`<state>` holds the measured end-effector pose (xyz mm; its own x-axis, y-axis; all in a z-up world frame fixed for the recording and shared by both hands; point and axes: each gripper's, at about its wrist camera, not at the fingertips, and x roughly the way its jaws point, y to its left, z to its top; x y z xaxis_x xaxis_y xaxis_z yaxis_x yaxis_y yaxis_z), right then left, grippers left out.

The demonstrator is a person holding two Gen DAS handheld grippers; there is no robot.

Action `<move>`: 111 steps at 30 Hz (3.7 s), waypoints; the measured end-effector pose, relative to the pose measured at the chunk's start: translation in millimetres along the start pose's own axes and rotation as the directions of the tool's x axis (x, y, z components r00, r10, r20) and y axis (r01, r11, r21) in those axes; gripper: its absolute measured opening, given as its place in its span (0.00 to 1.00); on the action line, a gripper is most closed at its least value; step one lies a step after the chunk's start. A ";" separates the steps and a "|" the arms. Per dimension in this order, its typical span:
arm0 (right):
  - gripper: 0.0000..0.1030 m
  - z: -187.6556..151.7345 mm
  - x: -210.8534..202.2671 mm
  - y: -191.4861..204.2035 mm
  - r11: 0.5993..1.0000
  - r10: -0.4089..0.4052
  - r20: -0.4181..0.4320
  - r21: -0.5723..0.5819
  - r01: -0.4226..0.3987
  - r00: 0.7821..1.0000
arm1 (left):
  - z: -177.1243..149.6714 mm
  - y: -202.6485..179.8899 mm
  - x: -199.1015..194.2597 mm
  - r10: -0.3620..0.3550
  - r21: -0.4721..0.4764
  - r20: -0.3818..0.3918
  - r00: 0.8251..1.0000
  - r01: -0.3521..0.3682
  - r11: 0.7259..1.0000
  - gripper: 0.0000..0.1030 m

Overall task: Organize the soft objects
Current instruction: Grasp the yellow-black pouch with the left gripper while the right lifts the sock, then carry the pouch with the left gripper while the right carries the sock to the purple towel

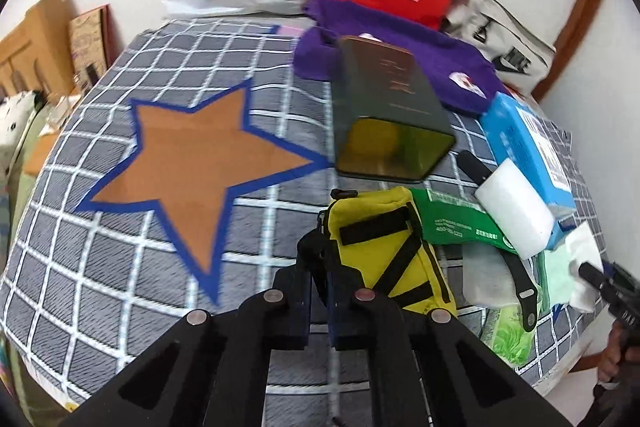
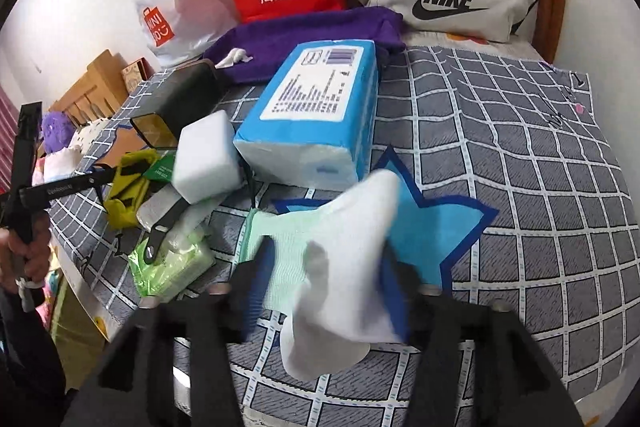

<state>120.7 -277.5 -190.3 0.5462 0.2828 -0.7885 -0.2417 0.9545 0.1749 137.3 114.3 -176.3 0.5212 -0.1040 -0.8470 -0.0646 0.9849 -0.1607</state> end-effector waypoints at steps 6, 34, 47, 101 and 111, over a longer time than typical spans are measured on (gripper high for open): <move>0.74 -3.3 15.2 9.7 1.000 0.002 -0.025 -0.027 -0.003 1.000 | -0.8 0.3 12.6 -0.023 -0.029 -0.061 0.998 0.021 0.999 0.14; 0.17 2.3 -1.2 32.1 0.995 0.000 0.040 -0.095 0.004 0.999 | 7.3 -34.4 -1.7 -0.100 0.004 0.009 0.995 0.100 0.995 0.09; 0.17 31.9 -44.6 29.0 0.995 0.052 0.123 -0.093 -0.041 0.991 | 29.0 -40.7 -52.5 -0.132 -0.001 0.106 0.986 0.133 0.991 0.09; 0.23 289.3 94.3 11.3 0.990 -0.004 0.126 -0.136 0.022 0.992 | 240.9 -60.1 41.7 -0.105 -0.024 0.091 0.990 0.107 0.994 0.10; 0.26 304.1 150.2 -1.9 0.990 0.011 0.055 -0.142 -0.003 0.998 | 279.3 -70.9 93.4 -0.089 -0.014 0.043 0.995 0.089 0.996 0.10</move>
<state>447.2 -208.0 -129.7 0.5867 0.2977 -0.7531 -0.3543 0.9306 0.0918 428.2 73.5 -102.5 0.5610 -0.1850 -0.8069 -0.0293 0.9697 -0.2427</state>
